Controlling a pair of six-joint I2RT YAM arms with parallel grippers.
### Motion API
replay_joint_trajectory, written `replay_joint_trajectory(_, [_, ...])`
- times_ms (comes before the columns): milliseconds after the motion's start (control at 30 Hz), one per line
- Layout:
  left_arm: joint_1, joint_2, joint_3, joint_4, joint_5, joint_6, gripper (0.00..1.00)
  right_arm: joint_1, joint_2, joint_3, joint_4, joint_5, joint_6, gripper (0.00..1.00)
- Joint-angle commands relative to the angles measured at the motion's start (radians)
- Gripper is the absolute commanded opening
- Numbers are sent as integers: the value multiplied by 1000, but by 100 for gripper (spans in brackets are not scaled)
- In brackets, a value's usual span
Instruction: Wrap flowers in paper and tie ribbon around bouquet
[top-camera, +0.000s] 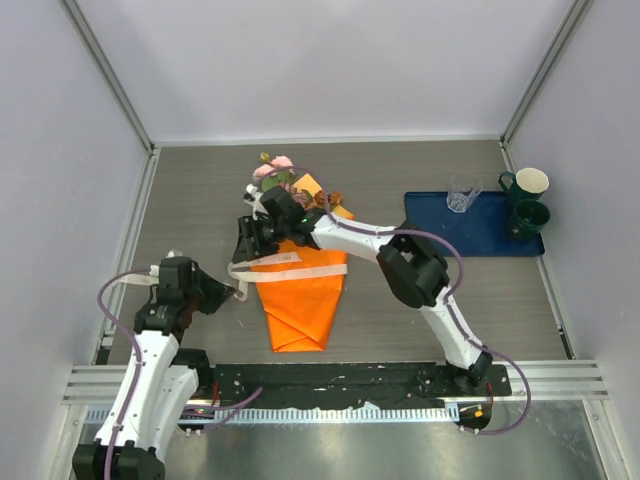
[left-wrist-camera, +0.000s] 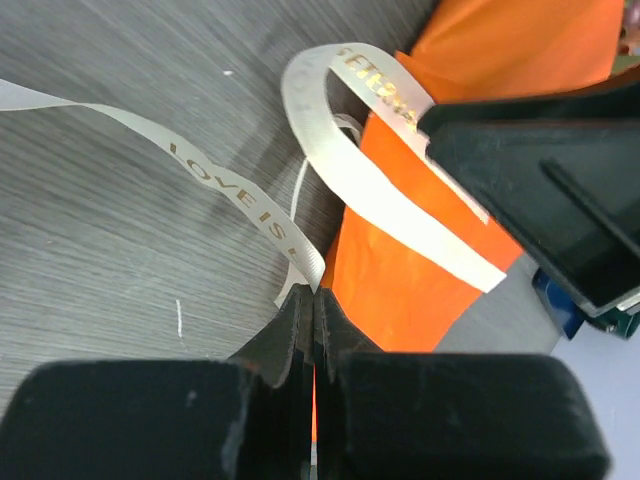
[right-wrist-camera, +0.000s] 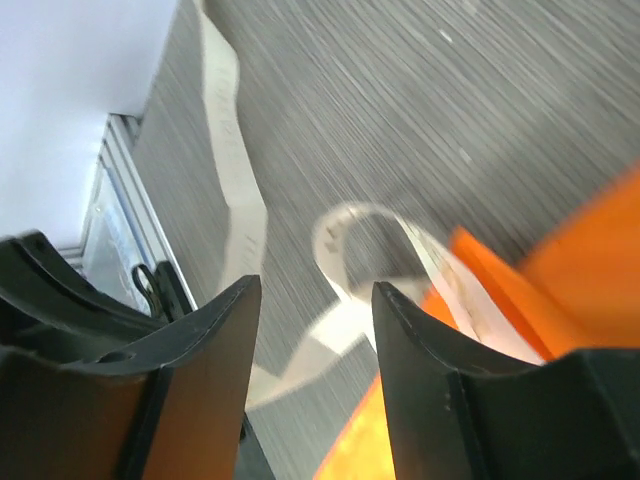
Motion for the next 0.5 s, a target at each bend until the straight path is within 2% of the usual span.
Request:
replay_joint_trajectory(0, [-25, 52, 97, 62, 112, 103, 0, -68, -277, -202, -2, 26, -38, 56])
replay_joint_trajectory(67, [-43, 120, 152, 75, 121, 148, 0, -95, -399, -306, -5, 27, -80, 60])
replay_joint_trajectory(167, [-109, 198, 229, 85, 75, 198, 0, -143, -500, -521, -45, 72, -178, 63])
replay_joint_trajectory(300, [-222, 284, 296, 136, 8, 232, 0, -181, -656, -690, -49, 92, -267, 63])
replay_joint_trajectory(467, [-347, 453, 396, 207, 15, 264, 0, -184, -747, -825, -39, 254, -348, 60])
